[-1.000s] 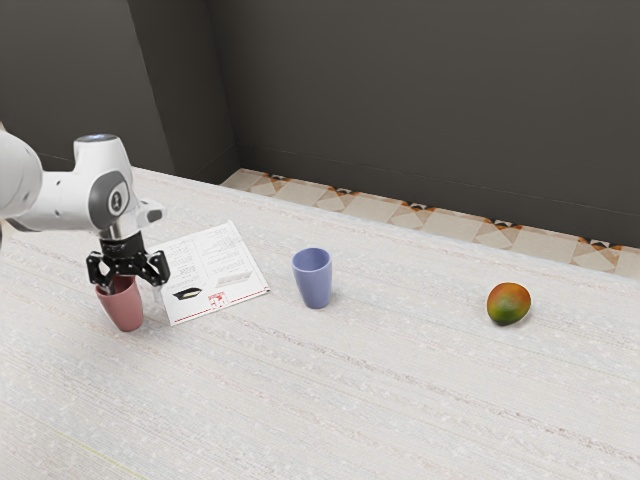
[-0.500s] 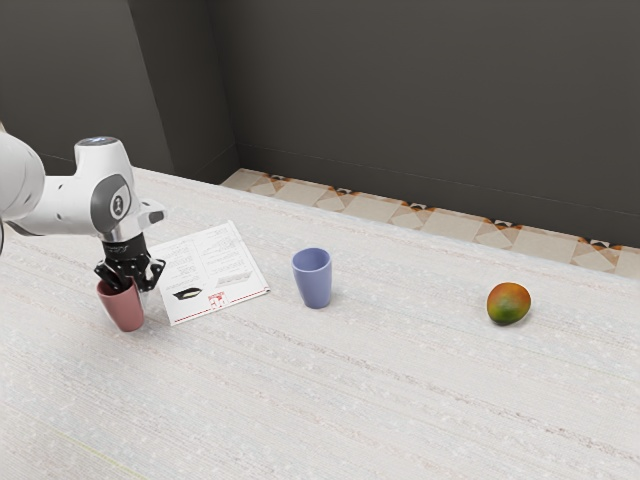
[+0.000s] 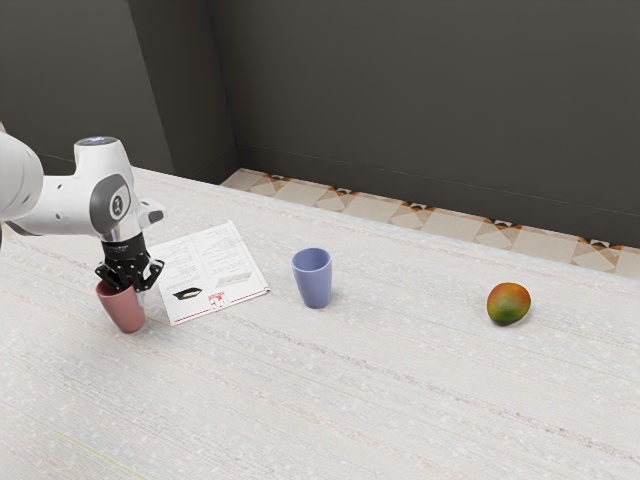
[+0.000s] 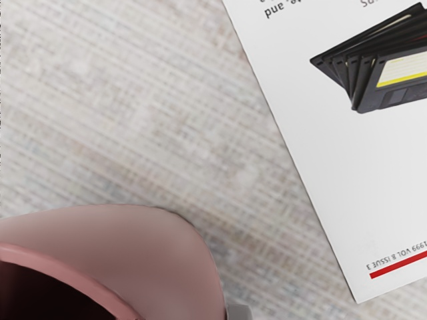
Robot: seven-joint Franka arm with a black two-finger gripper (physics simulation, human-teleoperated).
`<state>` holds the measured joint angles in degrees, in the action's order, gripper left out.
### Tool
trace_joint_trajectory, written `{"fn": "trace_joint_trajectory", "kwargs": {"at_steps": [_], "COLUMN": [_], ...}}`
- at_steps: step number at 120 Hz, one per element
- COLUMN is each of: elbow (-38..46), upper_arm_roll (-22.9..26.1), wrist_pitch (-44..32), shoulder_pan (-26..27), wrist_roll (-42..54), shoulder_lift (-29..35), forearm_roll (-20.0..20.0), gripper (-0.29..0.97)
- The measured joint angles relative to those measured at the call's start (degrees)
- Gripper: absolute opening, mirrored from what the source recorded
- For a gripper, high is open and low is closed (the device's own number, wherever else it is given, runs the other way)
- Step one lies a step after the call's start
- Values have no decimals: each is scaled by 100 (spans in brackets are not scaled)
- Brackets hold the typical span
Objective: Place the left cup onto the right cup
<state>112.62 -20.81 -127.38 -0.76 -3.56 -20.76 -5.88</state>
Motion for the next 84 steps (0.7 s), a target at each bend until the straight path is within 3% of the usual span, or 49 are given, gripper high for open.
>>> {"fn": "trace_joint_trajectory", "kwargs": {"at_steps": [40,63,84], "elbow": [19,23,-549], "upper_arm_roll": [-4,26,617], "wrist_pitch": [65,148,462], "shoulder_pan": [311,782,1226], "wrist_roll": [-68,-96,-119], "shoulder_lift": [579,892,1029], "forearm_roll": [69,97,102], "gripper": [-10,-10,-10]}}
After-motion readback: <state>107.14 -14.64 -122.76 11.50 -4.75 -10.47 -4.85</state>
